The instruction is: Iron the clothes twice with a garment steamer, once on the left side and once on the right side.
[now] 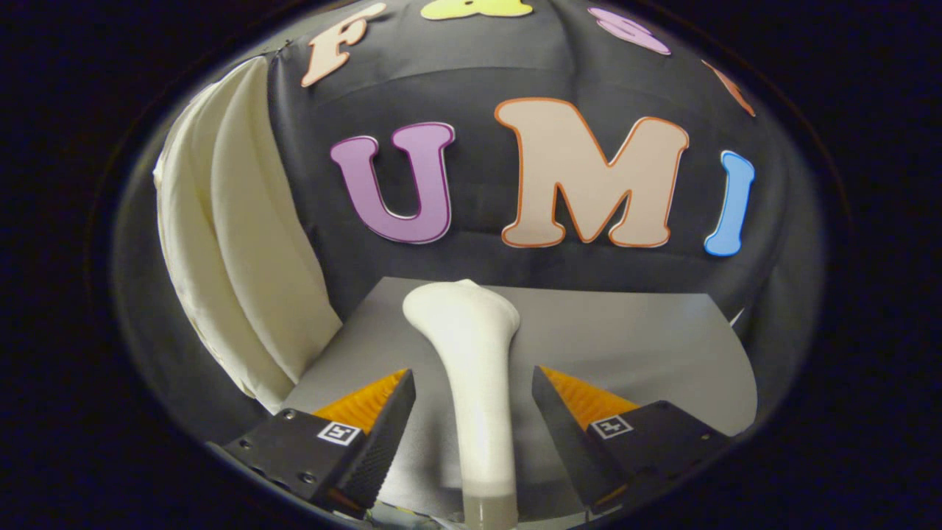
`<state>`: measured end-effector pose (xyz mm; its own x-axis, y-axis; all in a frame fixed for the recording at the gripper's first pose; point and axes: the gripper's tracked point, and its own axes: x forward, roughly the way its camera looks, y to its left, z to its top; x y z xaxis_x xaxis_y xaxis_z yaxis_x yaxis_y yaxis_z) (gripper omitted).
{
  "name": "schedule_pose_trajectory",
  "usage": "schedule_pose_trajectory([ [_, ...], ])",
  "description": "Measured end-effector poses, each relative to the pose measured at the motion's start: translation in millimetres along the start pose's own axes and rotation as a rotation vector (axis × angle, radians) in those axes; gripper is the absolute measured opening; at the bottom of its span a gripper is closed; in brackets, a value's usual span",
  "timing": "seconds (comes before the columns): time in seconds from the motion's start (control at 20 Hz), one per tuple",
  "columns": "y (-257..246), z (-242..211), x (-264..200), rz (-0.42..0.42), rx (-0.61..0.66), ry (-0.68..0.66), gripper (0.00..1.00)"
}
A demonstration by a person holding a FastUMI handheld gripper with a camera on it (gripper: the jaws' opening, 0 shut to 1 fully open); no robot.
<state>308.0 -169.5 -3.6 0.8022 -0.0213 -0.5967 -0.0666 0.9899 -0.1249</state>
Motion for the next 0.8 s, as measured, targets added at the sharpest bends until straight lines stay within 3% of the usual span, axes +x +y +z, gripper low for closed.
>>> schedule_pose_trajectory([
  [0.2, 2, 3, 17, 0.032, 0.035, 0.074, 0.87],
  [0.25, 2, -1, 24, 0.037, 0.034, 0.108, 0.76],
  [0.45, -1, -6, 25, 0.022, 0.039, 0.158, 0.52],
  [0.6, 1, -6, 24, 0.039, 0.065, 0.150, 0.49],
  [0.75, 15, -2, 25, 0.212, 0.106, 0.140, 0.50],
  [0.8, 13, 4, 25, 0.203, 0.089, 0.095, 0.48],
])
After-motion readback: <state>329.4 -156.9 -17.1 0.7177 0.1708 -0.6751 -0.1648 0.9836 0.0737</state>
